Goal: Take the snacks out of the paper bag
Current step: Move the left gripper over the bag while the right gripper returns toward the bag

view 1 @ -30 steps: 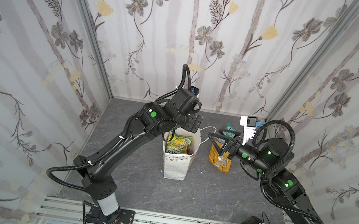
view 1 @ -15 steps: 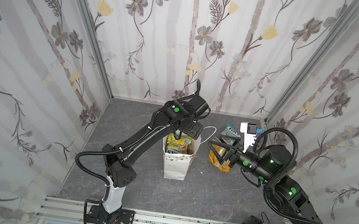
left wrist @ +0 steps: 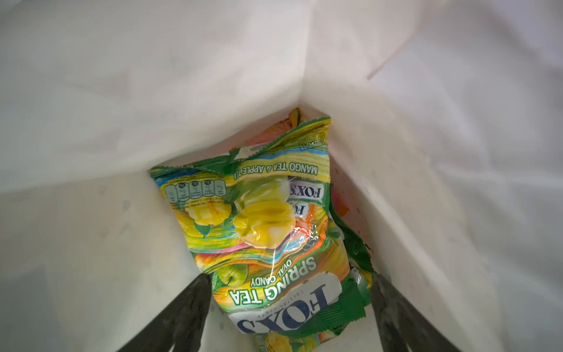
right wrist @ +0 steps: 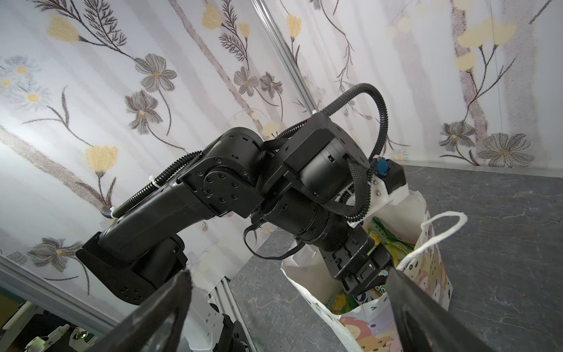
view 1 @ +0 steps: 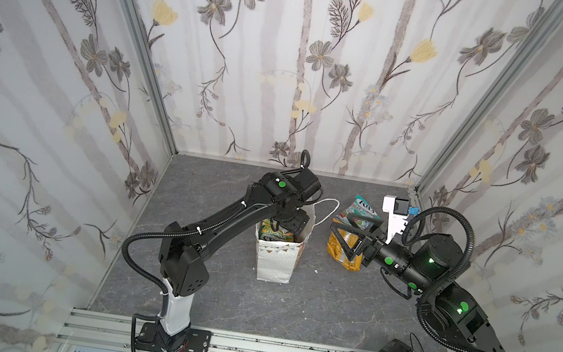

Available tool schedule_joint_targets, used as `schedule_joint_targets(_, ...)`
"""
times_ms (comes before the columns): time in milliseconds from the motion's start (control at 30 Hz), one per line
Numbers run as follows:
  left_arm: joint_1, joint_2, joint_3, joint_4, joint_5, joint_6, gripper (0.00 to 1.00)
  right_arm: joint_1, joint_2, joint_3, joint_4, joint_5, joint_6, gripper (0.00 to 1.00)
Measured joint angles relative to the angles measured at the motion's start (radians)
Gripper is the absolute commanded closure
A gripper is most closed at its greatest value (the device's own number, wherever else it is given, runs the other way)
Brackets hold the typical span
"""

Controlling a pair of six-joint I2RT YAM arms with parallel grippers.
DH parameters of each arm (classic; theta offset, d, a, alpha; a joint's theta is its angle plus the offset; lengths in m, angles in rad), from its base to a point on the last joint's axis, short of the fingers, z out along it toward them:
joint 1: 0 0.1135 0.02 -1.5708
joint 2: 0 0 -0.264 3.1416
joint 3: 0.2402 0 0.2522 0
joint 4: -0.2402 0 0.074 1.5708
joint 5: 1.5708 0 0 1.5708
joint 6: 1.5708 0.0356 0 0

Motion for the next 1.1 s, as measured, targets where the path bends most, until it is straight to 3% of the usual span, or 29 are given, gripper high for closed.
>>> schedule_joint_targets(200,0.002,0.0,-0.066,0.035,0.02,-0.01,0.16,0.0,0.0,0.0,0.001,0.0,0.005,0.01)
schedule_joint_targets(500,0.011,0.017,-0.126,0.087,0.031,-0.013,0.04,0.0,-0.003,0.0,0.001,0.0,0.012,0.01)
schedule_joint_targets(700,0.013,0.039,-0.163,0.117,0.024,-0.013,0.04,0.0,0.0,0.0,0.001,0.0,0.012,0.01)
schedule_joint_targets(933,0.016,0.043,-0.231,0.174,0.003,-0.019,0.14,0.0,0.01,0.0,0.001,0.0,0.012,0.01)
schedule_joint_targets(1100,0.016,0.036,-0.285,0.227,-0.02,-0.04,0.38,0.001,0.011,0.0,0.001,0.005,0.012,0.01)
